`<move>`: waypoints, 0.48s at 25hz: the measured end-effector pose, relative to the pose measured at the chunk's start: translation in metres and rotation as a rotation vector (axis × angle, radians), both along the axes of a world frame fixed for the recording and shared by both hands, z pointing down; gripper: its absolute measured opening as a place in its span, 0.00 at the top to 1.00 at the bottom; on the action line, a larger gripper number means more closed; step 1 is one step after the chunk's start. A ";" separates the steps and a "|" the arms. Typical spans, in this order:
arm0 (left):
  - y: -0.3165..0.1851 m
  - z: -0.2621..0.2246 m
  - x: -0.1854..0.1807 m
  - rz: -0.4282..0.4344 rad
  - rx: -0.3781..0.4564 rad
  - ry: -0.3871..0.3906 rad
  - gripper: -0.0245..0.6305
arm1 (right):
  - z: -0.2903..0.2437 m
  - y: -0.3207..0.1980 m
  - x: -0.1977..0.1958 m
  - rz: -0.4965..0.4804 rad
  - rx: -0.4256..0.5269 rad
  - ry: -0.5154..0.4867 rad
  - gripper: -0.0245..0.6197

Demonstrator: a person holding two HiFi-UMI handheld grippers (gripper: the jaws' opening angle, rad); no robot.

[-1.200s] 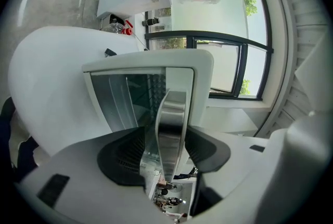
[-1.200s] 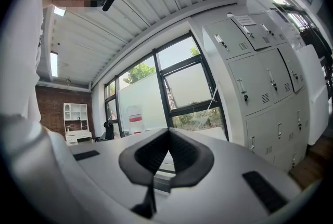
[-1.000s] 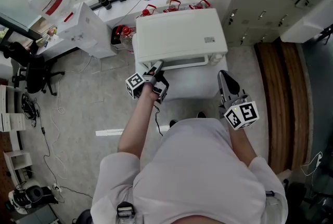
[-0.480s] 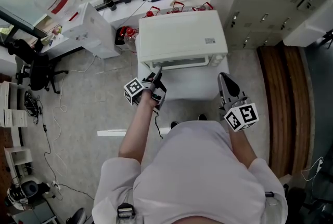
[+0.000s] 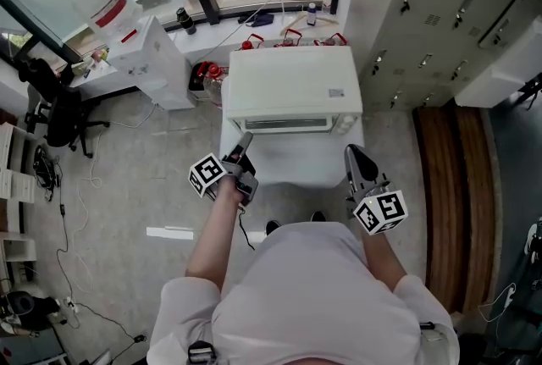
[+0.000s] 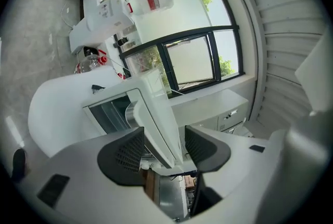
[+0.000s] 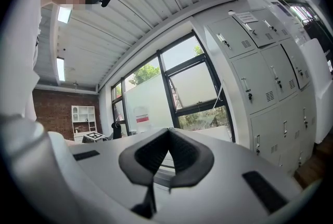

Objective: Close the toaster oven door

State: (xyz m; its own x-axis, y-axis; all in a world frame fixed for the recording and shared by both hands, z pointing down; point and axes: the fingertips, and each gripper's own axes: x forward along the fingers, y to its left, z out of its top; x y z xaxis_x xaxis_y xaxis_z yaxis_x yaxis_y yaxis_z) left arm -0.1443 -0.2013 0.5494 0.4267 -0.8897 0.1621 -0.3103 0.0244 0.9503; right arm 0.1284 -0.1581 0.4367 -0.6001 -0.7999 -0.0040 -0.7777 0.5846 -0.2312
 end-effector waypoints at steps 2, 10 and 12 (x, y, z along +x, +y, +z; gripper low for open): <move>0.005 -0.010 0.005 0.016 0.041 -0.033 0.60 | -0.001 0.001 0.000 -0.010 0.003 -0.001 0.95; 0.027 -0.061 0.030 0.094 0.255 -0.197 0.60 | -0.007 0.005 -0.004 -0.046 0.016 -0.009 0.95; 0.033 -0.071 0.034 0.103 0.298 -0.213 0.60 | -0.010 0.006 -0.004 -0.051 0.017 -0.015 0.95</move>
